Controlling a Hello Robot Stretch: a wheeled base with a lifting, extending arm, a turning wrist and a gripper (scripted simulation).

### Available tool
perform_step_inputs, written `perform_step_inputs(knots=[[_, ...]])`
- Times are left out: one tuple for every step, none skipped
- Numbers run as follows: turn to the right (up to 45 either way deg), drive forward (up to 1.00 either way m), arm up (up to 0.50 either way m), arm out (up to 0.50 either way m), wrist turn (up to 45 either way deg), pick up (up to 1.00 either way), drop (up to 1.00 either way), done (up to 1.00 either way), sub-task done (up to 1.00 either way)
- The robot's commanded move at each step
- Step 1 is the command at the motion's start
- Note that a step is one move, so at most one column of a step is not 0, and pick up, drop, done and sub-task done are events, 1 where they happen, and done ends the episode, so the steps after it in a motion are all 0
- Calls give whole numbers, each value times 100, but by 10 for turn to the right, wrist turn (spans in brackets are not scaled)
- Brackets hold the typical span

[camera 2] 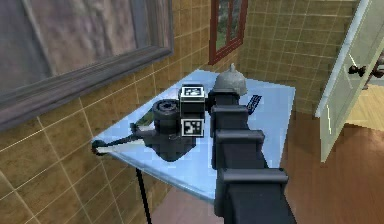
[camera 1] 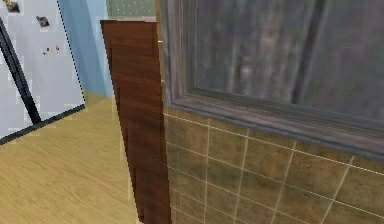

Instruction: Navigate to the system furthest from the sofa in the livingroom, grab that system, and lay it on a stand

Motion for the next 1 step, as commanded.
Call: perform_step_inputs(knots=[[0,0,0,0,-450,0,0,0,0]])
